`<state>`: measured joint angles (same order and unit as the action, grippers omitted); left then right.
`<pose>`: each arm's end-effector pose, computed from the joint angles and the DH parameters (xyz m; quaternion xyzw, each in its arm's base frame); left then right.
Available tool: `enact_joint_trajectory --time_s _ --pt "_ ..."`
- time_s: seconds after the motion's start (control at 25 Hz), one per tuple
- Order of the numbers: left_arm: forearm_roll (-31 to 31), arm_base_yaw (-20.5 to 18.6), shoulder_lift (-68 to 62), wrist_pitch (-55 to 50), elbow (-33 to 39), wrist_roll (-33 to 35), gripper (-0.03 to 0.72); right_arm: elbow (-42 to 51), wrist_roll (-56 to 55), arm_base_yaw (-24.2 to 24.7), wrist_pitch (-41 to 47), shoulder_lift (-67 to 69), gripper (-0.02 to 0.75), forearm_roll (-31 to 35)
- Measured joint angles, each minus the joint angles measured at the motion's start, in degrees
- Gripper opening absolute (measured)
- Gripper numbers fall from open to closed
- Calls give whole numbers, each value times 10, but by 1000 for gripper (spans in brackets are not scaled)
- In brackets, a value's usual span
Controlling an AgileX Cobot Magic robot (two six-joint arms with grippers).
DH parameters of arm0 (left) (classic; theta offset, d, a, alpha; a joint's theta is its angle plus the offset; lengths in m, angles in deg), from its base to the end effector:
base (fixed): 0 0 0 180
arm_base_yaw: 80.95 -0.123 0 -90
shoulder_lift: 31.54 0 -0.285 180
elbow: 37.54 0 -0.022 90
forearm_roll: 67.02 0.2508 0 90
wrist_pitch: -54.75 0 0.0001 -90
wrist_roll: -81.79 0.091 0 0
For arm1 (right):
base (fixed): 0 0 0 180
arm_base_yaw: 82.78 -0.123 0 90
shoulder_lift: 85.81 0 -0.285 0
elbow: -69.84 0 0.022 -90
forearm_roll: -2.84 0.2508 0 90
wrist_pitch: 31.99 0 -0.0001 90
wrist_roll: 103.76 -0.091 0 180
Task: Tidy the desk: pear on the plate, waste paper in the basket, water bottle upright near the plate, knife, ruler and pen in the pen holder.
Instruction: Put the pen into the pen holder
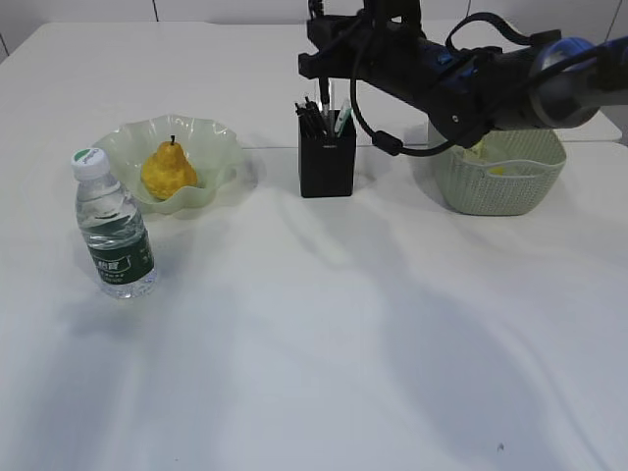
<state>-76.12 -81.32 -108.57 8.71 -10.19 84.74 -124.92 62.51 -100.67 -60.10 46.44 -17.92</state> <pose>0.2295 -0.0089 0.2814 -0.0170 0.9644 -0.0619 0.2564 0.4845 0.1723 0.2361 -0.1971 0.6851 0.1393 0.6873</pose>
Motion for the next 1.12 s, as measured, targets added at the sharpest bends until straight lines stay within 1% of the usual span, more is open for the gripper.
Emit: enact_joint_trajectory --time_s 0.24,0.6,0.72,0.8,0.96,1.04,1.12 --pt "0 0 0 0 0 0 465 -29 3 14 -4 31 96 5" --pt "0 0 0 0 0 0 465 -32 3 22 -14 89 97 32" --pt "0 0 0 0 0 0 465 -32 3 22 -15 103 111 36" --pt "0 0 0 0 0 0 465 -32 3 22 -16 109 148 36" --pt "0 0 0 0 0 0 465 -32 1 22 -22 110 283 36" --pt "0 0 0 0 0 0 465 -32 -3 22 -28 110 316 36" --pt "0 0 0 0 0 0 465 -32 -7 22 -38 108 330 25"
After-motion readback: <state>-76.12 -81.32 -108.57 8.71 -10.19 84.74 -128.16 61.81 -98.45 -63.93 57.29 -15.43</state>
